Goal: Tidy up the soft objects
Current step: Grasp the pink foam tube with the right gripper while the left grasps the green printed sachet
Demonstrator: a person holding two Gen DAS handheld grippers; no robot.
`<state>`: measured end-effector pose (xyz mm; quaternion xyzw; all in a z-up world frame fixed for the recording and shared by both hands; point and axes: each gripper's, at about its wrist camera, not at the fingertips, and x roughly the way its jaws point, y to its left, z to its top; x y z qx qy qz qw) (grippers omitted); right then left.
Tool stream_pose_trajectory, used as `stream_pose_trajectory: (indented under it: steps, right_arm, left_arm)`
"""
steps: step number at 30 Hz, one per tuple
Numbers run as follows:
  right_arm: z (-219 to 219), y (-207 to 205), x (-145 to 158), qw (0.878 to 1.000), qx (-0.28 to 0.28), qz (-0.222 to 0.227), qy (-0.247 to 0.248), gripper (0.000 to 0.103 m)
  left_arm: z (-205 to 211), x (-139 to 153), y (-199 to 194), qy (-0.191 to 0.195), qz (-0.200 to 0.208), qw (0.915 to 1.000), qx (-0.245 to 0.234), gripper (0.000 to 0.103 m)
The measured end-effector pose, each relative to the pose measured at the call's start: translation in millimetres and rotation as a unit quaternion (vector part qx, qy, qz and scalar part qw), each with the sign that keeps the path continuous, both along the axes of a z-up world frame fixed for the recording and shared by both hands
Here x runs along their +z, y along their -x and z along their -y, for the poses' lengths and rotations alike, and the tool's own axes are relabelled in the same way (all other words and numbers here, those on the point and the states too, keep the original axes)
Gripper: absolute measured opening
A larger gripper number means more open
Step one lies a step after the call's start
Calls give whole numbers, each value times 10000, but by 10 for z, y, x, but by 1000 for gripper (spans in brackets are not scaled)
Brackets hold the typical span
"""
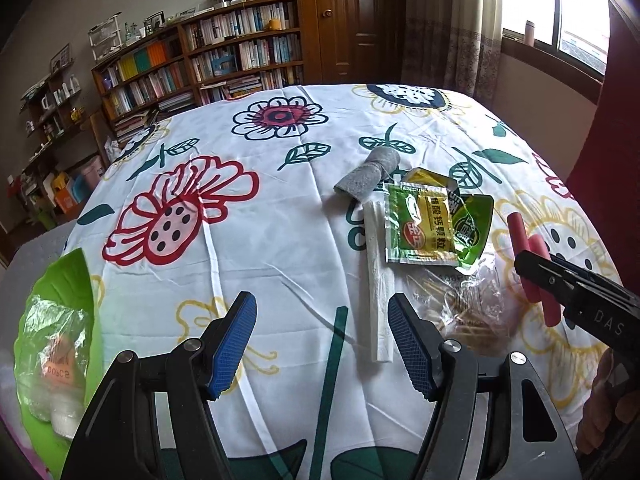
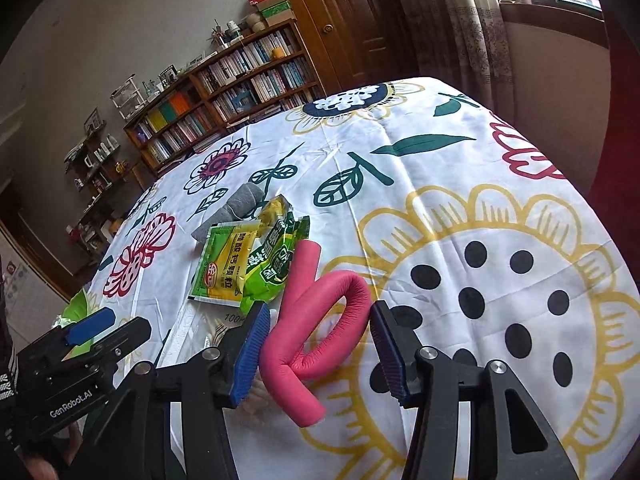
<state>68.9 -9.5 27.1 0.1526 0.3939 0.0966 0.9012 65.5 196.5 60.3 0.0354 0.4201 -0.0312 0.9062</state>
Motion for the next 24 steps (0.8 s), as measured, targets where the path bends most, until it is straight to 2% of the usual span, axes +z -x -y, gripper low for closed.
stream_pose_trajectory:
  steps: [8,16,24]
  right_arm:
    - [154,89,-37,9999,-129,48,40,55]
    - [205,105,-79,9998,-145,55,-80,55]
    - [234,96,-141,9997,-125,14,-195,55]
  left_arm:
    - [297,-57,-365,329,-158,9987,-347,69]
    - [529,-166,-649,268,-262,9981,-484,76]
    - [668,-266,-841,126,-296,9980,-537,78]
